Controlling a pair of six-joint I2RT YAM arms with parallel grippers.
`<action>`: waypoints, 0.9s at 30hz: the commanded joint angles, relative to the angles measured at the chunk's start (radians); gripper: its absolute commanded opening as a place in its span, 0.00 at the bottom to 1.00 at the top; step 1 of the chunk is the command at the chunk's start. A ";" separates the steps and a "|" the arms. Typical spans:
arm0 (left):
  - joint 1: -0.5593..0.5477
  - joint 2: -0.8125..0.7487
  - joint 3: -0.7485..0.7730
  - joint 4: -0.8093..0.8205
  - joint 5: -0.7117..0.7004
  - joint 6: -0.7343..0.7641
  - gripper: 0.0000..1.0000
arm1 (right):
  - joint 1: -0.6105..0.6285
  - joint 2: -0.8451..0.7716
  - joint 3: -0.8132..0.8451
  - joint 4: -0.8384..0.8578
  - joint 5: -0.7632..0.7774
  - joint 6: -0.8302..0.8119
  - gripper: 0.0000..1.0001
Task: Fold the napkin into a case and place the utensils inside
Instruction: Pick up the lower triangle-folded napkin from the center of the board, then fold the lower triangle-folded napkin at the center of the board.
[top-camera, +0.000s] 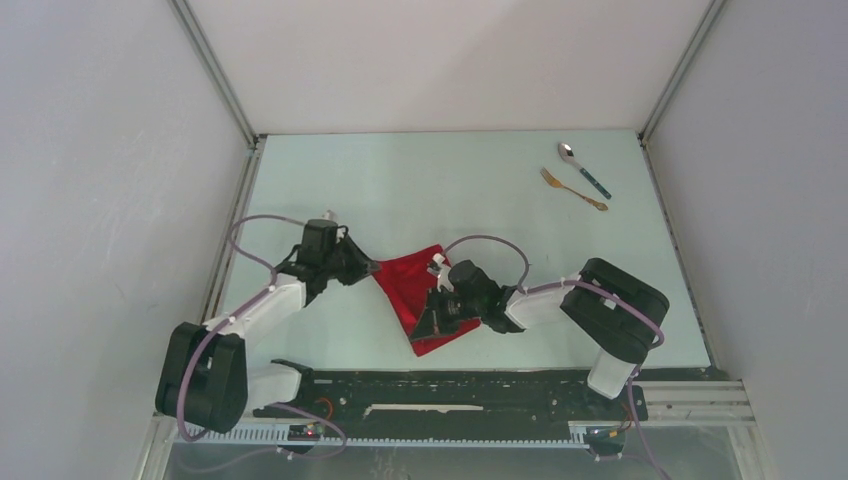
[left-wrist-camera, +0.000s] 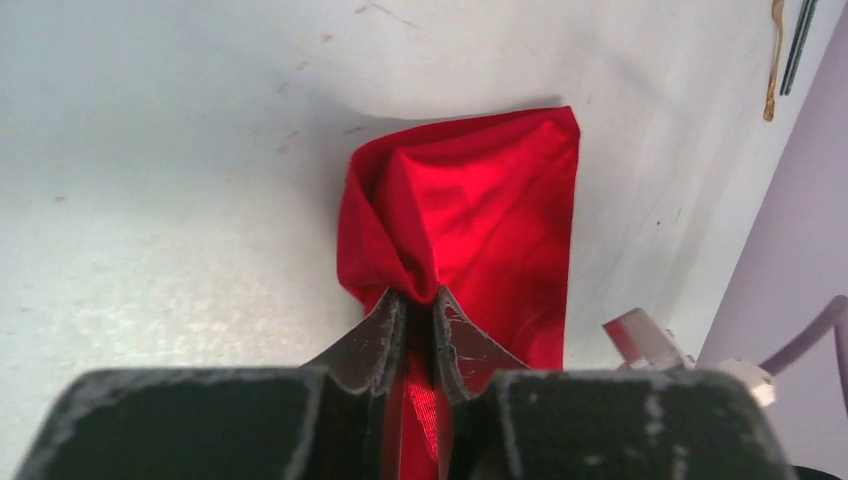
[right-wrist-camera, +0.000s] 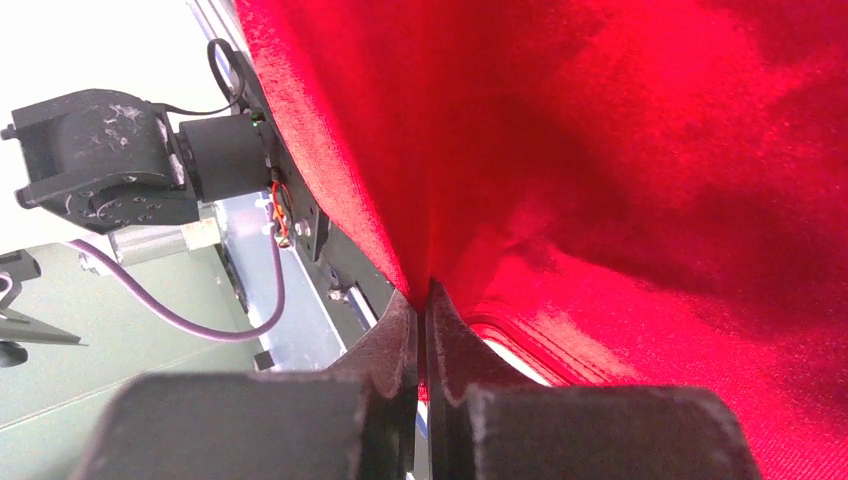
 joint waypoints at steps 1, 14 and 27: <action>-0.067 0.036 0.108 -0.049 -0.115 0.020 0.13 | -0.015 -0.017 -0.046 0.067 -0.031 0.021 0.00; -0.223 0.327 0.335 -0.086 -0.164 -0.018 0.05 | -0.076 -0.002 -0.130 0.116 -0.064 0.022 0.00; -0.240 0.485 0.446 -0.083 -0.174 -0.021 0.04 | -0.131 -0.013 -0.132 0.038 -0.079 -0.031 0.06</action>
